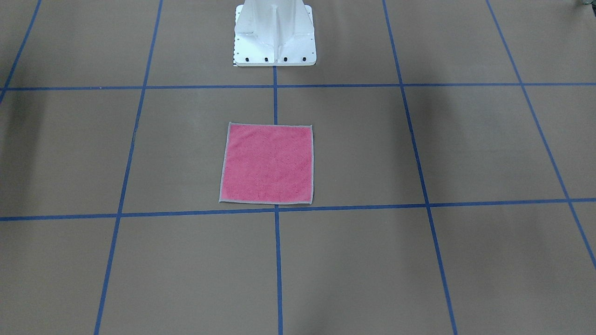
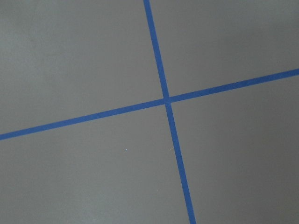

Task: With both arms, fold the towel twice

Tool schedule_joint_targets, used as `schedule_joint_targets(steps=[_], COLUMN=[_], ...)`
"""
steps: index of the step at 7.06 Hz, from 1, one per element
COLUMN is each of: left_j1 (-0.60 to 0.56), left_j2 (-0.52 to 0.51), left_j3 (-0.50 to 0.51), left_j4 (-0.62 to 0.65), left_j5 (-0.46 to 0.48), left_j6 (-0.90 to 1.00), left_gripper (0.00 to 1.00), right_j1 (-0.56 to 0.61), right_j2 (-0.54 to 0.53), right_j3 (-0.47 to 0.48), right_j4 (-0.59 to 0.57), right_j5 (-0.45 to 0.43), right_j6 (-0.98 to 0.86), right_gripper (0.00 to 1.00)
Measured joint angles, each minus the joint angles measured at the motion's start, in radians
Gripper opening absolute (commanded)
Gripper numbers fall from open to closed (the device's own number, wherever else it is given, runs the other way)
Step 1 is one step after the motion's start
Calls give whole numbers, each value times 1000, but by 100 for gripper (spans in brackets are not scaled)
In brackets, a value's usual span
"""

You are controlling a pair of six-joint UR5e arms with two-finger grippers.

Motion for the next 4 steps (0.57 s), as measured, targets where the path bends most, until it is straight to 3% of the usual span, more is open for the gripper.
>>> schedule_joint_targets(steps=[2, 4], left_j1=[76, 144], left_j2=[-53, -112], left_j3=[-16, -44], left_j4=[0, -4], left_j5=[-15, -116], left_j6=[-105, -300], left_gripper=[100, 100], right_j1=[-5, -13], right_j2=[13, 11], right_j3=[-9, -17], right_j4=[4, 8], right_j5=[49, 140], right_j6=[2, 1], right_gripper=[99, 99])
